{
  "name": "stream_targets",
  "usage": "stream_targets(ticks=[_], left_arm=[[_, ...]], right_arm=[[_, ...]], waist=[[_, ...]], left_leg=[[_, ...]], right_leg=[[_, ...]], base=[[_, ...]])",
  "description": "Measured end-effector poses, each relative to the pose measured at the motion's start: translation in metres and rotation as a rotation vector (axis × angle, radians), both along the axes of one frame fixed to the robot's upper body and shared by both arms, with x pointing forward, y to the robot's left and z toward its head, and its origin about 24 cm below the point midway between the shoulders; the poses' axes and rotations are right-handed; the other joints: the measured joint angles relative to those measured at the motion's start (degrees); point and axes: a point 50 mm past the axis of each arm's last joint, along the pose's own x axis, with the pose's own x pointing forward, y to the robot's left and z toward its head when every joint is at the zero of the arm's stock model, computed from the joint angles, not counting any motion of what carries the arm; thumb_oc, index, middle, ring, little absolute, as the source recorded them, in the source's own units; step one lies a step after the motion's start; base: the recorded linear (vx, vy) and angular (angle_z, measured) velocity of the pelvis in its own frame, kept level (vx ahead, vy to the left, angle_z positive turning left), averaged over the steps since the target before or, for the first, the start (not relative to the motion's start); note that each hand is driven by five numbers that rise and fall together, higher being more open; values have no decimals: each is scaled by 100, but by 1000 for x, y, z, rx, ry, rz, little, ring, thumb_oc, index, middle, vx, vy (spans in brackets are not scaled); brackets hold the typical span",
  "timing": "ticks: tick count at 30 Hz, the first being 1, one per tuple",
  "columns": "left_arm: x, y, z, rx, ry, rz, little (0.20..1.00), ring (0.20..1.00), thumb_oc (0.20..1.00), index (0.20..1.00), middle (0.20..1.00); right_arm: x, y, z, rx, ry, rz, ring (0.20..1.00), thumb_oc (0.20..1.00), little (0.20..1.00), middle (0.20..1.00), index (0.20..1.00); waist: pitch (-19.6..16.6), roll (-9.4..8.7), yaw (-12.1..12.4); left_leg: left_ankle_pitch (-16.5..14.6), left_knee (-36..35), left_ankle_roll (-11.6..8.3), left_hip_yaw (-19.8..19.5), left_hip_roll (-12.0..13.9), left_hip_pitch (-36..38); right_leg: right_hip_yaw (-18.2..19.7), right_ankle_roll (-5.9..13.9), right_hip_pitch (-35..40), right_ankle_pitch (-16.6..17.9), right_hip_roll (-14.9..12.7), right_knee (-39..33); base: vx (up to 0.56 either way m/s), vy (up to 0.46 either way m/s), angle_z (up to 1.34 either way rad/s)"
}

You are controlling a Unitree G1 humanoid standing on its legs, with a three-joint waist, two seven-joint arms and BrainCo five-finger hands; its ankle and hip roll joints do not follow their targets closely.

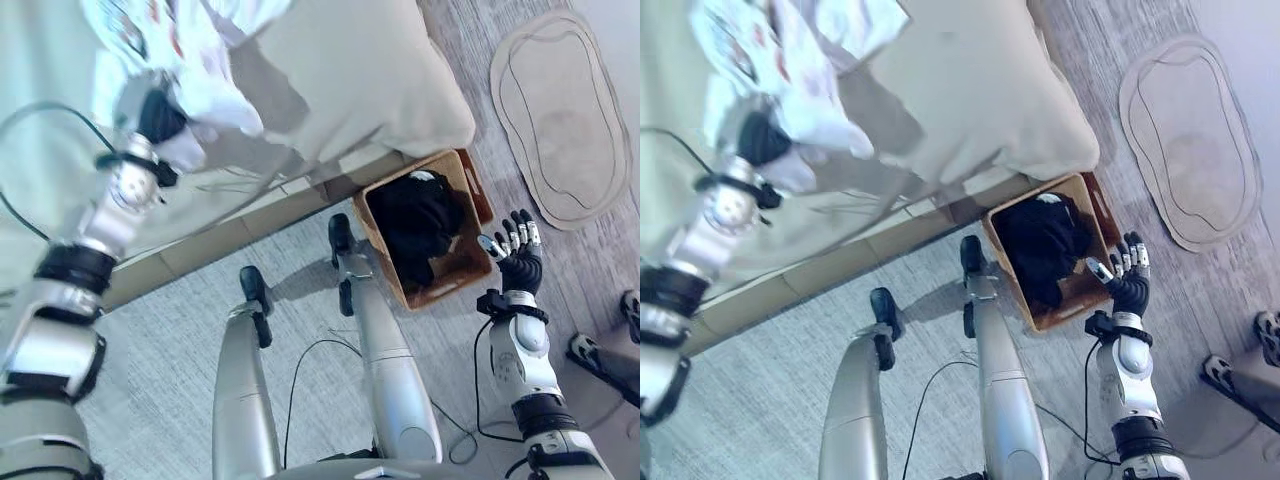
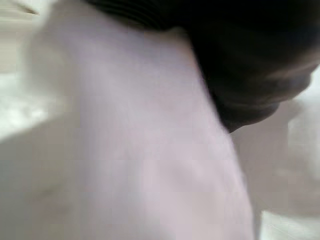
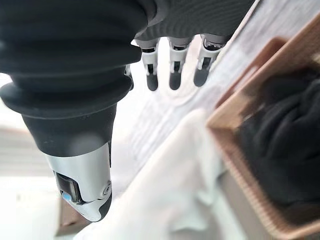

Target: Pick up clothes into the bucket

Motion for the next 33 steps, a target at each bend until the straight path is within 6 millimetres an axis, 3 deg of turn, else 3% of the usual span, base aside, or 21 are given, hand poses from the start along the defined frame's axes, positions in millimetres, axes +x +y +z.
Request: stream_targets(ticks=[7, 9, 16, 20, 26, 30, 33], left_arm=[[-9, -10, -19, -183, 2, -69, 200, 200, 200, 200, 200], [-13, -16, -13, -215, -28, -113, 200, 200, 200, 200, 200], [-25, -46, -24, -388, -15, -285, 200, 200, 200, 200, 200], [-35, -55, -20, -411, -15, -384, 200, 200, 200, 200, 200], [-46, -64, -19, -427, 25, -506, 200, 200, 200, 200, 200], [-55, -73, -18, -440, 56, -603, 200, 200, 200, 200, 200], [-59, -77, -15, -500, 76, -679, 200, 200, 200, 200, 200]], right_arm=[[9, 4, 10, -30, -18, 15, 1000, 1000, 1000, 1000, 1000], [11, 4, 12, -39, -23, 17, 1000, 1000, 1000, 1000, 1000], [10, 13, 6, -144, 45, 61, 1000, 1000, 1000, 1000, 1000], [10, 23, 17, -257, 22, 132, 1000, 1000, 1000, 1000, 1000], [20, 33, 35, -610, 41, 251, 1000, 1000, 1000, 1000, 1000], [21, 43, 29, -806, 89, 320, 1000, 1000, 1000, 1000, 1000], [23, 65, 20, -954, 111, 422, 1000, 1000, 1000, 1000, 1000]], waist=[[335, 2, 84], [351, 9, 115], [438, 22, 213], [409, 22, 328], [115, 37, 427], [-345, 50, 541], [-643, 54, 555]], left_leg=[[195, -599, 139, 68, -187, 1116], [228, -754, 176, 65, -222, 1383], [256, -1260, 197, 69, -268, 2594], [333, -1612, 200, 58, -285, 3245], [482, -2054, 166, -70, -282, 3729], [523, -2312, 140, -84, -245, 4071], [553, -2525, 148, -84, -235, 4393]], right_leg=[[-27, 166, 1209, 210, -196, -693], [-56, 203, 1511, 259, -222, -892], [-183, 164, 2635, 309, -275, -1246], [-256, 152, 3238, 323, -293, -1462], [-418, 166, 3757, 372, -267, -1799], [-460, 165, 4073, 382, -193, -2019], [-484, 172, 4384, 386, -177, -2192]], base=[[16, 51, 6], [41, 46, 3], [31, 32, 1], [63, 32, 3], [80, 29, 9], [98, 35, -3], [72, 29, 0]])
